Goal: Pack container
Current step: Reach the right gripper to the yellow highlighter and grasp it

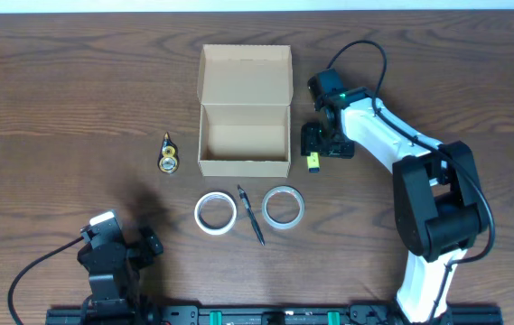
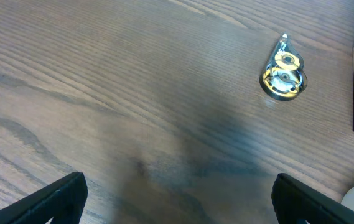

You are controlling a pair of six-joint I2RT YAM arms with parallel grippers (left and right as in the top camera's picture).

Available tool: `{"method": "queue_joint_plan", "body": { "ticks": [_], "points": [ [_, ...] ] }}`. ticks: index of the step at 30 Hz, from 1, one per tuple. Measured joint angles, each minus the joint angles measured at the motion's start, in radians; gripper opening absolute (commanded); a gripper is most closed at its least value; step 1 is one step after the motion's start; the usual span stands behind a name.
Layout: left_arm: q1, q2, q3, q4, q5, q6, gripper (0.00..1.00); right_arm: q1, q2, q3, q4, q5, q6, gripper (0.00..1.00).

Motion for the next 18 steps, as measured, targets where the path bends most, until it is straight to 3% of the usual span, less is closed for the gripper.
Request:
{"method": "queue_joint_plan", "body": {
  "ticks": [3,6,9,14,18],
  "points": [
    [0.000,0.000,0.000,0.000,0.000,0.000,0.95,0.000,0.010,0.000,0.007,0.000,-0.001,0.48],
    [0.000,0.000,0.000,0.000,0.000,0.000,0.96,0.000,0.016,0.003,0.007,0.003,0.010,0.24],
    [0.000,0.000,0.000,0.000,0.000,0.000,0.95,0.000,0.017,0.005,0.008,0.003,0.010,0.09],
    [0.000,0.000,0.000,0.000,0.000,0.000,0.95,0.000,0.017,0.009,-0.012,0.003,0.010,0.01],
    [0.000,0.000,0.000,0.000,0.000,0.000,0.95,0.000,0.013,0.010,-0.059,0.003,0.010,0.01]
  ]
}}
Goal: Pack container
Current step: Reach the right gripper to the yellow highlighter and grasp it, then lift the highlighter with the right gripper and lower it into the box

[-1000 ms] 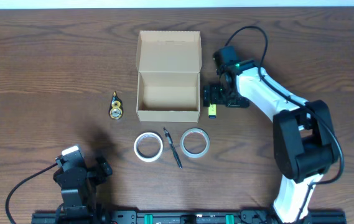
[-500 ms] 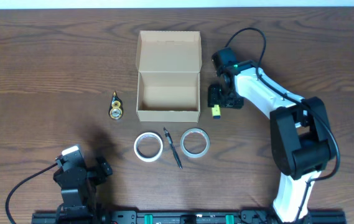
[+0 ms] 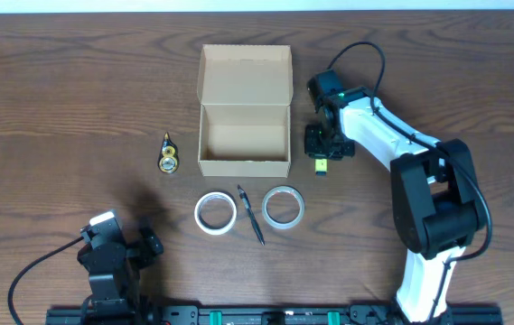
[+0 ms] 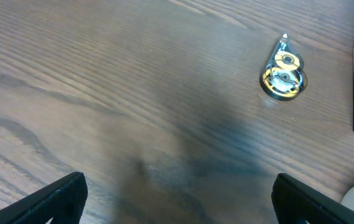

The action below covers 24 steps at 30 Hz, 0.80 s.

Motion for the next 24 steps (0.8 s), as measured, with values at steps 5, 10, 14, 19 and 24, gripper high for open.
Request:
{"method": "queue_joint_plan", "body": {
  "ticks": [5,10,14,19,24],
  "points": [
    [0.000,0.000,0.000,0.000,0.000,0.000,0.95,0.000,-0.072,0.000,-0.066,0.000,0.000,0.01],
    [0.000,0.000,0.000,0.000,0.000,0.000,0.95,0.002,-0.255,0.000,-0.110,0.000,0.000,0.01],
    [0.000,0.000,0.000,0.000,0.000,0.000,0.95,0.043,-0.407,0.013,-0.117,0.000,-0.015,0.01],
    [0.000,0.000,0.000,0.000,0.000,0.000,0.96,0.136,-0.385,0.253,-0.158,-0.006,-0.069,0.07],
    [0.000,0.000,0.000,0.000,0.000,0.000,0.95,0.157,-0.203,0.479,-0.251,-0.015,-0.116,0.05]
  ]
}}
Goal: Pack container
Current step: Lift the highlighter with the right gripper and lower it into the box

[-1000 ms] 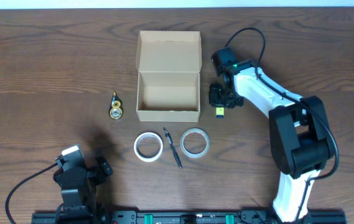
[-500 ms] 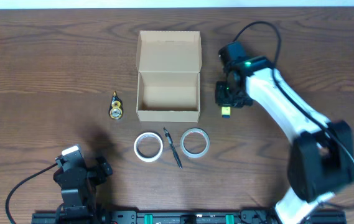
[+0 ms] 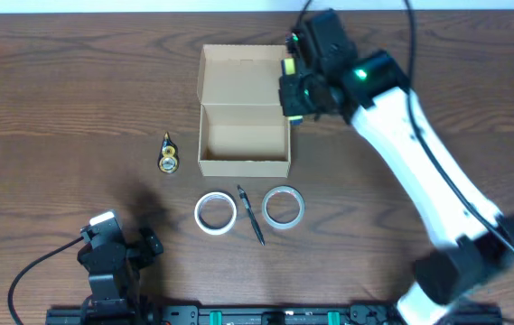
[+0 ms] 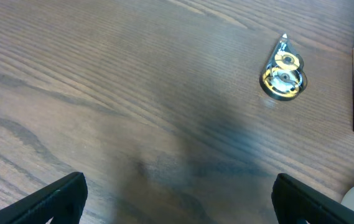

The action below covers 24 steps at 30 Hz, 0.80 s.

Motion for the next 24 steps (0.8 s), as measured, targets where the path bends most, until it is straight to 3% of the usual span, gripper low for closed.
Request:
{"method": "queue_joint_plan", "body": {
  "ticks": [6,14,24],
  "points": [
    [0.000,0.000,0.000,0.000,0.000,0.000,0.95,0.043,0.249,0.067,-0.088,-0.032,-0.126,0.01],
    [0.000,0.000,0.000,0.000,0.000,0.000,0.95,0.098,0.280,0.073,-0.080,-0.026,-0.361,0.01],
    [0.000,0.000,0.000,0.000,0.000,0.000,0.95,0.098,0.323,0.079,-0.061,0.014,-0.487,0.01]
  ]
}}
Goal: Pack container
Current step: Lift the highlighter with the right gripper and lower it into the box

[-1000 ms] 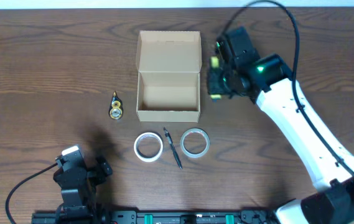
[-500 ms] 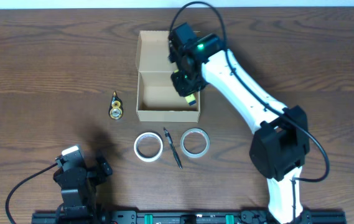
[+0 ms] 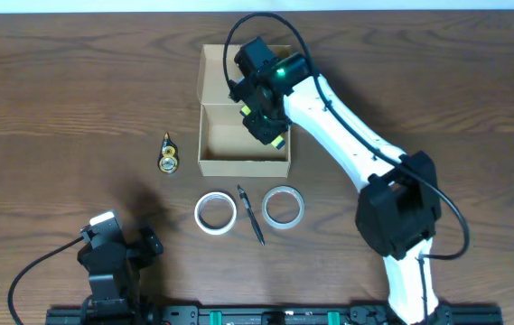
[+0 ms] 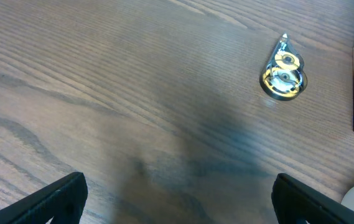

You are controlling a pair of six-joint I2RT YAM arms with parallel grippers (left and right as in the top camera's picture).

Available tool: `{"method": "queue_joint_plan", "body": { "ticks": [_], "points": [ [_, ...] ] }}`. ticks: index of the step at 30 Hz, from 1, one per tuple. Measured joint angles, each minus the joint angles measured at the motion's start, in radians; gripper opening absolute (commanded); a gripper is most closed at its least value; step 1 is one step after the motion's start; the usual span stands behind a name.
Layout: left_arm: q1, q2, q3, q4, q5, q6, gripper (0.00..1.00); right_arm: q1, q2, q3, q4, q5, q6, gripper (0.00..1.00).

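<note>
The open cardboard box (image 3: 244, 167) stands at mid-table with its lid folded back. My right gripper (image 3: 270, 129) reaches down into the right side of the box, shut on a small yellow object (image 3: 277, 142) that shows at its tip. A yellow-and-clear tape dispenser (image 3: 167, 158) lies left of the box, also in the left wrist view (image 4: 282, 74). Two tape rolls (image 3: 214, 213) (image 3: 284, 206) and a pen (image 3: 251, 215) lie in front of the box. My left gripper (image 4: 180, 205) rests open over bare table at the front left.
The right arm (image 3: 347, 135) stretches diagonally from the front right across to the box. In the left wrist view the box corner and the edge of the white roll show at the right.
My right gripper, with the yellow object, was high beside the box lid's right edge; now it is lower, inside the box at its right side. The left arm has not moved.
My right gripper was down at the yellow object on the table right of the box, and stayed there at the following moment. Then it held the object high near the lid. Now it is inside the box. Left arm unchanged throughout.
</note>
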Motion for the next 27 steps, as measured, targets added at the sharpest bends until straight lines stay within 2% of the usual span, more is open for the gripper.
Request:
{"method": "queue_joint_plan", "body": {
  "ticks": [7,12,16,19,27],
  "points": [
    [0.000,0.000,0.000,0.000,0.000,0.000,0.96,0.000,0.084,0.000,0.020,0.002,-0.010,0.02],
    [0.000,0.000,0.000,0.000,0.000,0.000,0.95,0.000,0.117,0.000,0.024,0.002,-0.011,0.25],
    [0.000,0.000,0.000,0.000,0.000,0.000,0.95,0.000,0.122,0.000,0.035,0.005,-0.021,0.35],
    [0.000,0.000,0.000,0.000,0.000,0.000,0.95,0.000,0.122,0.000,0.036,0.005,-0.022,0.38],
    [0.000,0.000,0.000,0.000,0.000,0.000,0.96,0.000,0.122,0.008,0.067,0.005,-0.022,0.37]
  ]
}}
